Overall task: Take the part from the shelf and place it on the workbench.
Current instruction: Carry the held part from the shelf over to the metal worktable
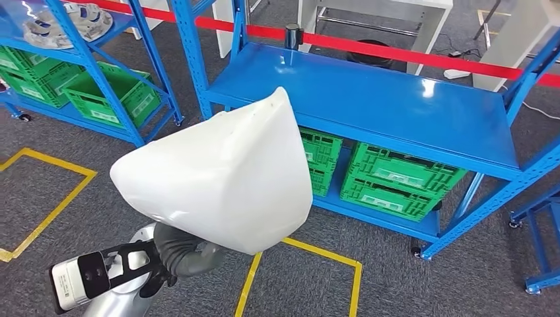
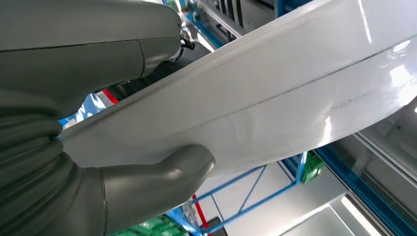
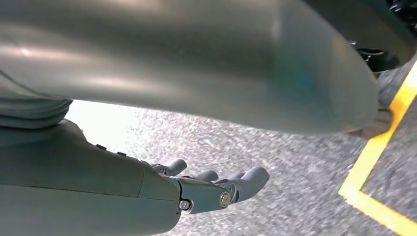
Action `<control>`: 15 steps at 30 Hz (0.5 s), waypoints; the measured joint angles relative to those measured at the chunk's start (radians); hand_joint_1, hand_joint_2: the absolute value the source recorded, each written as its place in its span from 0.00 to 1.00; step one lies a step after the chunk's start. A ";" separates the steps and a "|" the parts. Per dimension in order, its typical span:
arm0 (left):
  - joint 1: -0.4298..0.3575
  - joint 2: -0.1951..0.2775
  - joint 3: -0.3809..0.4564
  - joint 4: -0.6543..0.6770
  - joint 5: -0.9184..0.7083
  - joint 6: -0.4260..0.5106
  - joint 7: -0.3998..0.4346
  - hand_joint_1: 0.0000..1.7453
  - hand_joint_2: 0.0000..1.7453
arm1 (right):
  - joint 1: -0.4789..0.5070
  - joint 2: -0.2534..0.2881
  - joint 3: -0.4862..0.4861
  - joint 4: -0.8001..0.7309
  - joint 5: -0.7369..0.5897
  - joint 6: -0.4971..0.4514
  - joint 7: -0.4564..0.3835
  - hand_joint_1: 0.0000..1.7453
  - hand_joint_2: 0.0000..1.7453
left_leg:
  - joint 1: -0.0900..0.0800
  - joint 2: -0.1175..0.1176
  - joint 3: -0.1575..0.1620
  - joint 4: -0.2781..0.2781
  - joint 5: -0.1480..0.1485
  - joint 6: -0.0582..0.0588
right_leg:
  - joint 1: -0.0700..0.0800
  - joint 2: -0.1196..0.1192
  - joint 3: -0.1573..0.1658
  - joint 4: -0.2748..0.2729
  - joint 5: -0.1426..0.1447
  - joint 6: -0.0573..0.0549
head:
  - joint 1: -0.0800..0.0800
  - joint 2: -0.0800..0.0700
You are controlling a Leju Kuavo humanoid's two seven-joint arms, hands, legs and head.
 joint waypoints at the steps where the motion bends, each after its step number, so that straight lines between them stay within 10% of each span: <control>1: -0.001 0.001 -0.001 0.000 -0.003 0.002 0.000 1.00 1.00 | 0.001 0.000 0.000 0.001 0.000 0.001 0.006 0.00 0.00 | 0.000 -0.010 -0.003 0.000 0.002 0.003 | 0.000 0.025 -0.029 0.063 -0.036 0.001 | 0.002 0.000; 4: -0.005 0.003 -0.005 0.002 -0.004 0.001 0.006 1.00 1.00 | 0.005 0.004 0.000 0.003 -0.006 0.002 0.029 0.00 0.00 | -0.003 -0.050 -0.013 0.003 0.008 0.007 | 0.001 0.045 -0.106 0.222 -0.092 -0.003 | 0.006 0.000; 8: -0.028 0.004 -0.011 0.001 0.016 -0.005 0.030 1.00 1.00 | 0.005 0.013 -0.001 0.003 -0.024 0.002 0.041 0.00 0.00 | -0.003 -0.107 -0.019 0.012 0.012 -0.003 | -0.002 0.095 -0.008 0.016 0.022 -0.015 | 0.008 0.000; 12: -0.040 0.005 -0.020 -0.002 0.029 -0.005 0.042 1.00 1.00 | 0.004 0.027 -0.005 0.003 -0.041 0.002 0.049 0.00 0.00 | -0.001 -0.145 -0.031 0.008 0.022 -0.031 | 0.001 0.103 0.022 -0.055 0.041 -0.030 | 0.009 0.000; 15: -0.048 0.006 -0.026 -0.004 0.035 -0.006 0.049 1.00 1.00 | 0.005 0.034 -0.006 0.003 -0.047 0.000 0.054 0.00 0.00 | -0.004 -0.078 -0.063 0.067 -0.015 -0.044 | -0.003 0.065 0.023 -0.065 0.048 -0.053 | 0.002 0.000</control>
